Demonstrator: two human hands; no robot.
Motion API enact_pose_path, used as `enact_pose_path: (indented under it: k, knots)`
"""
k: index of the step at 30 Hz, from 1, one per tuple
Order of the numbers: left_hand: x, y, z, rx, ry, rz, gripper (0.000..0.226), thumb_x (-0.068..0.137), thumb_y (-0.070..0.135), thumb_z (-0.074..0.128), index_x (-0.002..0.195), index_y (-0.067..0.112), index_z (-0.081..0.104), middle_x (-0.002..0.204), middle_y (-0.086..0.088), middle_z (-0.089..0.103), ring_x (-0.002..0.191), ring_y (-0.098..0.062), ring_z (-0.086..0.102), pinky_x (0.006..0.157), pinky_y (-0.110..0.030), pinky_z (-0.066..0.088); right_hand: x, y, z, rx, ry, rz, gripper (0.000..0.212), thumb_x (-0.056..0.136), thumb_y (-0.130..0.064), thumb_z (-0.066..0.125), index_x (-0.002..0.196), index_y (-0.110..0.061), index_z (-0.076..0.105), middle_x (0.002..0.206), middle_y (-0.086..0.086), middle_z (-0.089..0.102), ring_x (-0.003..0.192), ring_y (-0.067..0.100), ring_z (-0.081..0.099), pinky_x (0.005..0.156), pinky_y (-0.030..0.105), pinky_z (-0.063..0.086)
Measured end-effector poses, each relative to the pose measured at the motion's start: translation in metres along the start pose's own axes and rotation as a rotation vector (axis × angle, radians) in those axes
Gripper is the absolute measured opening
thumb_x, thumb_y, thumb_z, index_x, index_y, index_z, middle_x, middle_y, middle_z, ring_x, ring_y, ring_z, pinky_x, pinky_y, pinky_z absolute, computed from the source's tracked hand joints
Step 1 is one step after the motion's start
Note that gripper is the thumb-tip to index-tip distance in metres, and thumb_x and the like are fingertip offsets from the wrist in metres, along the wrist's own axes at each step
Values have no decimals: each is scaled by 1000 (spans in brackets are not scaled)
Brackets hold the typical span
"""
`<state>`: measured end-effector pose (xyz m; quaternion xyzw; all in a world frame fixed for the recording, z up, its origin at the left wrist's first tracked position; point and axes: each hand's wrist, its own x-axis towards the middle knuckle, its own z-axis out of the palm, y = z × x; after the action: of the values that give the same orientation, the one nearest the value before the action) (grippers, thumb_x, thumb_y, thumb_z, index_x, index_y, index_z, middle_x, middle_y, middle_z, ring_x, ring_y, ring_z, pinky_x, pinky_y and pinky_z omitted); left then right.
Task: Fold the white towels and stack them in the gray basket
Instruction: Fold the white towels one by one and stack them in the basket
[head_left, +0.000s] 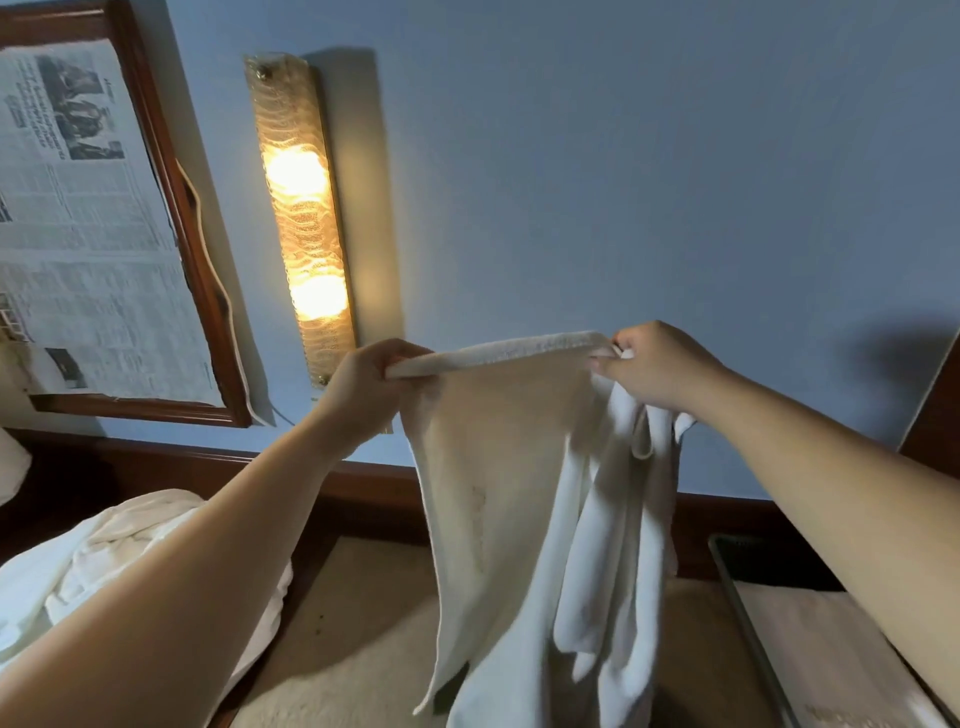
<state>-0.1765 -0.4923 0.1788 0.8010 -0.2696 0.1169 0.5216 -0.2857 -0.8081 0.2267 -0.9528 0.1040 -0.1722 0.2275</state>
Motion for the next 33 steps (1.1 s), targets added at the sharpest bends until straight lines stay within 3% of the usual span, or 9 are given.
enact_pose_path:
  k: [2, 6, 11, 15, 20, 23, 27, 30, 33]
  knots:
    - [3, 7, 0, -136, 28, -51, 20, 97, 7, 70, 102, 25, 78, 90, 1, 79, 87, -21, 78, 81, -43, 65, 1, 6, 1, 3, 17, 22, 41, 96, -44, 63, 79, -7, 60, 64, 7, 52, 63, 27, 52, 60, 34, 33]
    - [9, 14, 6, -130, 35, -51, 19, 102, 13, 65, 101, 28, 77, 89, 6, 79, 87, -19, 78, 82, -46, 65, 2, 12, 1, 21, 42, 55, 44, 95, -41, 62, 88, 3, 60, 68, 8, 51, 65, 25, 48, 62, 35, 31]
    - [11, 11, 14, -131, 48, -49, 19, 105, 27, 63, 95, 26, 79, 85, 1, 78, 84, -26, 76, 81, -47, 65, -2, 16, -4, 4, 19, 67, 40, 96, -44, 62, 87, -5, 64, 70, 8, 54, 66, 26, 52, 62, 35, 32]
    - [10, 11, 23, -99, 63, -61, 25, 105, 32, 62, 88, 20, 76, 67, 11, 71, 59, -4, 64, 58, -23, 52, -3, 20, -4, 5, -1, 87, 39, 96, -42, 63, 80, -7, 59, 70, 7, 52, 65, 25, 49, 61, 34, 31]
    - [10, 15, 28, -58, 79, -101, 47, 103, 44, 61, 81, 3, 67, 59, 5, 47, 52, -9, 40, 49, -21, 34, -7, 22, -1, 64, -15, 136, 38, 95, -36, 64, 70, -12, 49, 66, 6, 42, 63, 23, 40, 59, 34, 24]
    - [10, 18, 29, -61, 56, -92, 51, 102, 51, 59, 92, 2, 71, 67, -5, 55, 58, -10, 47, 55, -23, 40, -10, 24, 2, 91, -35, 165, 36, 97, -35, 63, 89, 0, 65, 79, 13, 62, 72, 26, 54, 64, 32, 37]
    - [12, 18, 31, -82, 28, -80, 59, 102, 56, 56, 94, 0, 71, 75, -19, 62, 64, -17, 52, 62, -35, 45, -13, 24, 6, 160, -86, 250, 22, 101, -36, 60, 98, -16, 71, 95, 12, 70, 88, 33, 68, 69, 40, 60]
    - [11, 20, 34, -93, 27, -79, 51, 102, 54, 58, 92, 6, 75, 86, -22, 71, 67, -20, 60, 65, -42, 55, -16, 26, 14, 218, -124, 341, 22, 103, -36, 57, 101, -18, 69, 96, 14, 72, 84, 35, 70, 59, 35, 55]
    - [7, 23, 37, -91, 2, -68, 45, 105, 49, 56, 86, 13, 77, 76, -12, 75, 60, -18, 63, 57, -40, 56, -21, 31, 33, 275, -142, 419, 20, 102, -31, 58, 98, -14, 70, 94, 17, 73, 78, 34, 70, 55, 31, 49]
